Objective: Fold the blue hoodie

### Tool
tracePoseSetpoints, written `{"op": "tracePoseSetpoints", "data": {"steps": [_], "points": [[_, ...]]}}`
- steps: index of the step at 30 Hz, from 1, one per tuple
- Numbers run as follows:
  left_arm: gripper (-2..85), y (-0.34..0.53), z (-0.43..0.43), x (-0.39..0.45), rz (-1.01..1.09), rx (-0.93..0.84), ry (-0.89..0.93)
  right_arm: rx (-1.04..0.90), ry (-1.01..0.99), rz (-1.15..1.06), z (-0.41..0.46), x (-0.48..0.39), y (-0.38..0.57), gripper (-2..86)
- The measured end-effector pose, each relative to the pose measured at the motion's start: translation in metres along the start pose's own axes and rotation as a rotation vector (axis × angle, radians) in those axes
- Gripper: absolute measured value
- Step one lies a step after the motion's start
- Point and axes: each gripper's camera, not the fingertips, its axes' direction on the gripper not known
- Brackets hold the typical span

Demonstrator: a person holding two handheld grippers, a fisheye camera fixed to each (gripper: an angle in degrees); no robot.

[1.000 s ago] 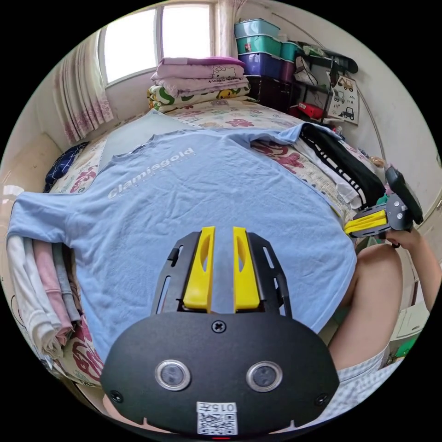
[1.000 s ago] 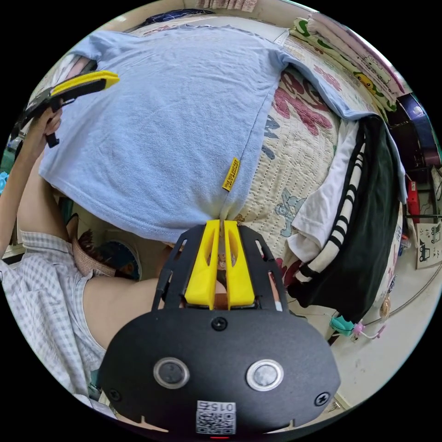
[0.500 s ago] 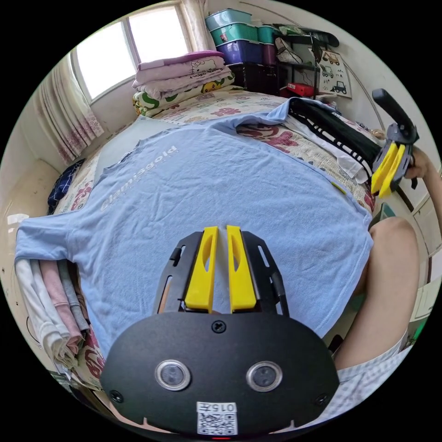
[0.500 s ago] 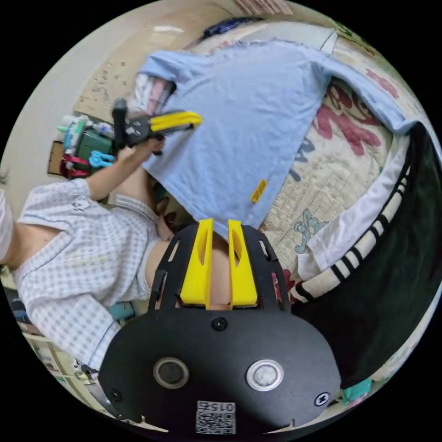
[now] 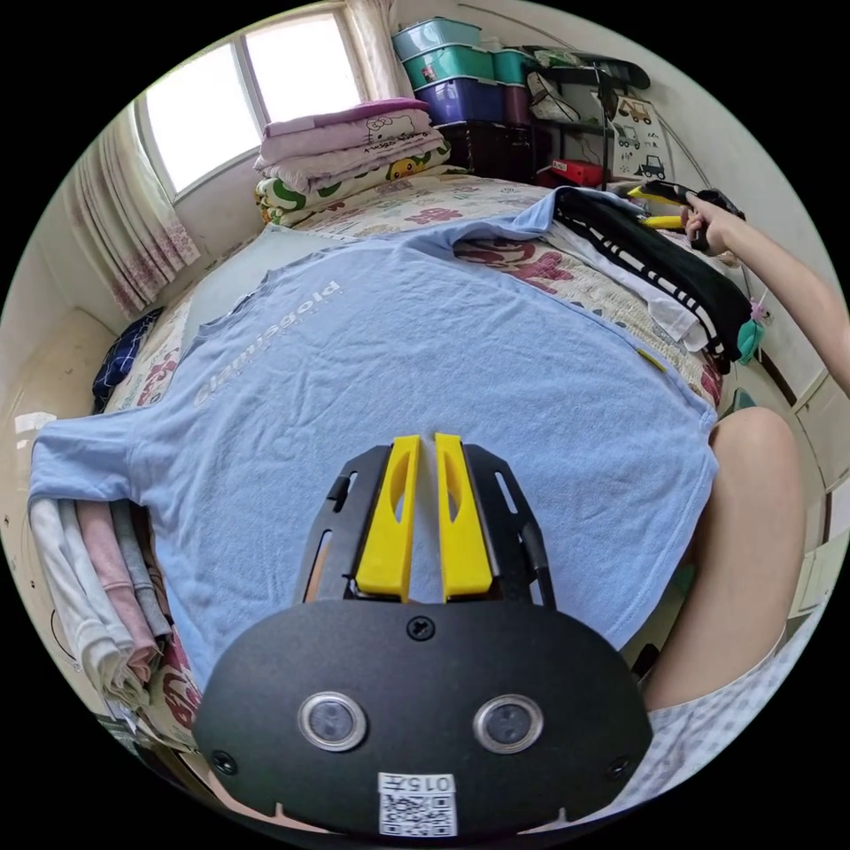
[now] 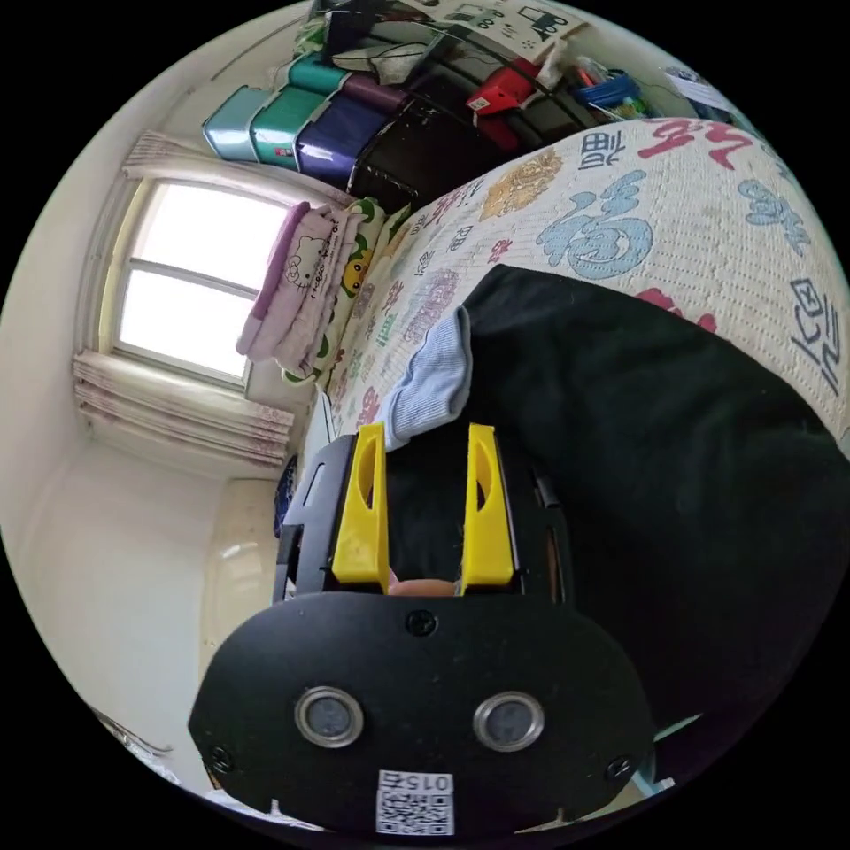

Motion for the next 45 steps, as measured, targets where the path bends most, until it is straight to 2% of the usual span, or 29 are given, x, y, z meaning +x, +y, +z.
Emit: {"op": "tracePoseSetpoints", "data": {"steps": [3,5,8,11,14,16,18,20,22,25,29,31,34,37,40,45], "points": [[3.3,0.003,0.001,-0.011,-0.010,0.001,0.016,0.077,-0.001,0.027,0.004,0.005,0.020,3.2],[3.2,0.005,0.002,-0.017,-0.008,0.001,0.014,0.135,0.044,-0.048,0.000,-0.006,0.036,2.0],[3.0,0.008,0.002,-0.030,-0.013,0.002,0.023,0.188,0.128,-0.276,-0.004,-0.045,0.070,1.1],[2.7,0.012,0.004,-0.048,-0.024,0.001,0.043,0.180,0.053,-0.547,-0.002,-0.092,0.125,0.8],[2.3,0.015,0.004,-0.066,-0.031,-0.001,0.052,0.080,-0.023,-0.826,0.015,-0.133,0.205,0.7],[1.9,0.019,0.004,-0.084,-0.044,-0.004,0.063,-0.072,-0.067,-1.025,0.040,-0.143,0.284,0.6],[1.6,0.023,0.002,-0.109,-0.075,0.012,0.154,-0.208,-0.072,-1.100,0.062,-0.131,0.342,0.6],[1.3,0.036,-0.004,-0.148,-0.175,0.078,0.359,-0.329,-0.063,-1.139,0.081,-0.108,0.389,0.6],[1.5,0.064,-0.004,-0.211,-0.426,0.177,0.603,-0.435,-0.039,-1.153,0.095,-0.071,0.434,0.6],[3.8,0.094,0.013,-0.269,-0.675,0.221,0.765,-0.622,0.015,-1.166,0.114,-0.041,0.467,0.6],[13.1,0.105,0.041,-0.298,-0.810,0.167,0.929,-0.633,0.055,-1.252,0.112,-0.024,0.488,0.6],[16.0,0.107,0.061,-0.303,-0.859,0.168,1.095,-0.653,0.043,-1.261,0.110,-0.011,0.491,0.6],[16.4,0.112,0.077,-0.310,-0.940,0.191,1.141,-0.692,0.034,-1.260,0.110,0.003,0.490,0.6],[15.4,0.118,0.085,-0.319,-0.990,0.215,1.113,-0.702,0.035,-1.285,0.108,0.013,0.491,0.7],[13.4,0.126,0.090,-0.328,-1.016,0.268,1.112,-0.701,0.052,-1.307,0.107,0.023,0.493,0.7],[10.5,0.128,0.094,-0.339,-1.000,0.261,1.087,-0.729,0.114,-1.382,0.113,0.038,0.501,0.6]]}}
